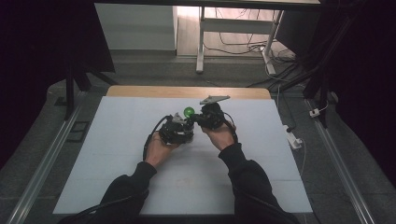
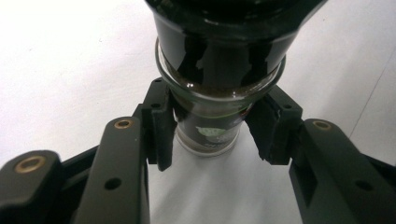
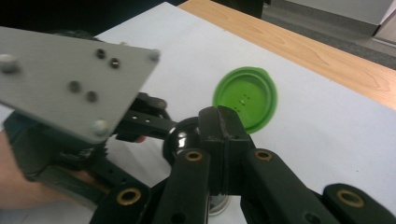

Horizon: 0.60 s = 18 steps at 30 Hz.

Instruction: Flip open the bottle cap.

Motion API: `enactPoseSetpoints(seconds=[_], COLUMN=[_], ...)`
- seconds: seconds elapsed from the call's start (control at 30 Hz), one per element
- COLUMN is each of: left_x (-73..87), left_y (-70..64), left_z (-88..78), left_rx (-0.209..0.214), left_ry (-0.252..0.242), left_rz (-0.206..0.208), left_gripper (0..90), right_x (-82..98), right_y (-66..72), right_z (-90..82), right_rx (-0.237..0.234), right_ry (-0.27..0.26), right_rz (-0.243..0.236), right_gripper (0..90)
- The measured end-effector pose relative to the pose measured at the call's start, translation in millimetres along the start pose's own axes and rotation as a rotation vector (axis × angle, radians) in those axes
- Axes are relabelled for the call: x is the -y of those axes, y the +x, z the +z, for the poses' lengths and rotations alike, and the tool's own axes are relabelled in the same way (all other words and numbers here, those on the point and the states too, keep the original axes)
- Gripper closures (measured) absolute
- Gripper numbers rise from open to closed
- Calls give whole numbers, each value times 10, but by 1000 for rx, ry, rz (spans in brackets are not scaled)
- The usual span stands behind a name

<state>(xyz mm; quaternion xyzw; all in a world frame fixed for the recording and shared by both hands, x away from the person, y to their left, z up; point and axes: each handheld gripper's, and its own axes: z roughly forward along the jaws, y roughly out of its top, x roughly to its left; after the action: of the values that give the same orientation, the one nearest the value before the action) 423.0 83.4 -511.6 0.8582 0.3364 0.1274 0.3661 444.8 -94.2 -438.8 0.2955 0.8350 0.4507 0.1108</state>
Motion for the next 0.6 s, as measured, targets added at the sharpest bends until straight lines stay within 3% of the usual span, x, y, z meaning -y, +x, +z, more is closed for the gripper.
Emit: enactPoseSetpoints(seconds=[0.2, 0.6], left_x=[-11, 23], left_y=[20, 23], left_z=[-50, -352], left_rx=[19, 59], left_ry=[15, 32], left_rz=[-3, 15], left_gripper=[469, 303], right_x=[24, 102], right_y=[69, 138], right_z=[-42, -208], right_rx=[0, 7], right_ry=[21, 18], right_rz=[-12, 4], right_gripper=[804, 590])
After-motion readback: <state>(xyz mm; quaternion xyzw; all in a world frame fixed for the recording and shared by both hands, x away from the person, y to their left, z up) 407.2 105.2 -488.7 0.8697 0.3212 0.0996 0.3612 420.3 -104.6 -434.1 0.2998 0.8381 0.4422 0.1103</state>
